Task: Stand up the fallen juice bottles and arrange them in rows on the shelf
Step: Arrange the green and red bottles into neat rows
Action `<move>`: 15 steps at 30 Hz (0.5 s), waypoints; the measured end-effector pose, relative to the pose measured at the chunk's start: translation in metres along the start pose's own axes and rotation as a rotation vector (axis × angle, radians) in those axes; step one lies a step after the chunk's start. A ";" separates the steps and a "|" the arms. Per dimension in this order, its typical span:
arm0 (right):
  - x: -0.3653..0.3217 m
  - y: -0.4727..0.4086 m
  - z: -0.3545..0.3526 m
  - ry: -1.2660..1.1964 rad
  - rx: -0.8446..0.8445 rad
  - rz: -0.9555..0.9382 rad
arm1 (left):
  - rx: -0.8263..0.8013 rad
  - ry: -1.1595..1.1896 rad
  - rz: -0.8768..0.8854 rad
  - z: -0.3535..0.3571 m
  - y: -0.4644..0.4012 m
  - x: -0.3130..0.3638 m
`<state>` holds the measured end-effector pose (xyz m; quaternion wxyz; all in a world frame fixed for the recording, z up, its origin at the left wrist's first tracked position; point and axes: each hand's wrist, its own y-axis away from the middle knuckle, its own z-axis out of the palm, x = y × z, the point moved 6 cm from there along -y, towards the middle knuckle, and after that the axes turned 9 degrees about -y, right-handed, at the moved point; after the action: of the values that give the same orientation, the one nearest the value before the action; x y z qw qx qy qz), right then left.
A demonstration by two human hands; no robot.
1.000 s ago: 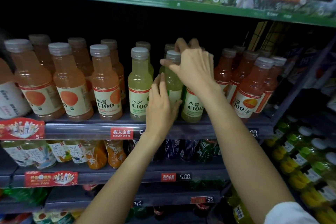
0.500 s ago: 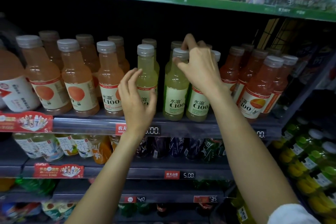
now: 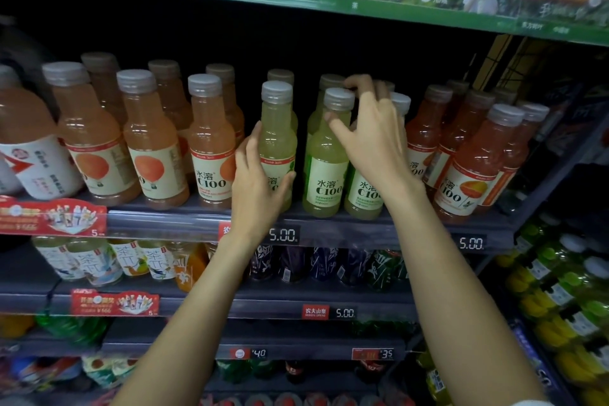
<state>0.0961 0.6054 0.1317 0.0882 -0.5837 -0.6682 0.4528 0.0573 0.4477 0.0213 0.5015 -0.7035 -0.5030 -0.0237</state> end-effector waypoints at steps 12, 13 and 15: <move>0.063 0.102 -0.058 0.031 0.312 0.248 | -0.008 0.201 0.483 -0.014 0.028 0.066; 0.068 0.112 -0.060 0.064 0.283 0.264 | -0.079 0.220 0.496 -0.011 0.029 0.075; 0.082 0.129 -0.068 0.110 0.244 0.330 | -0.259 0.282 0.492 0.005 0.031 0.099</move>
<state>0.2053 0.6983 0.0459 0.1190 -0.6941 -0.4979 0.5062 0.1263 0.5191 0.0506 0.4634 -0.8519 -0.2358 -0.0629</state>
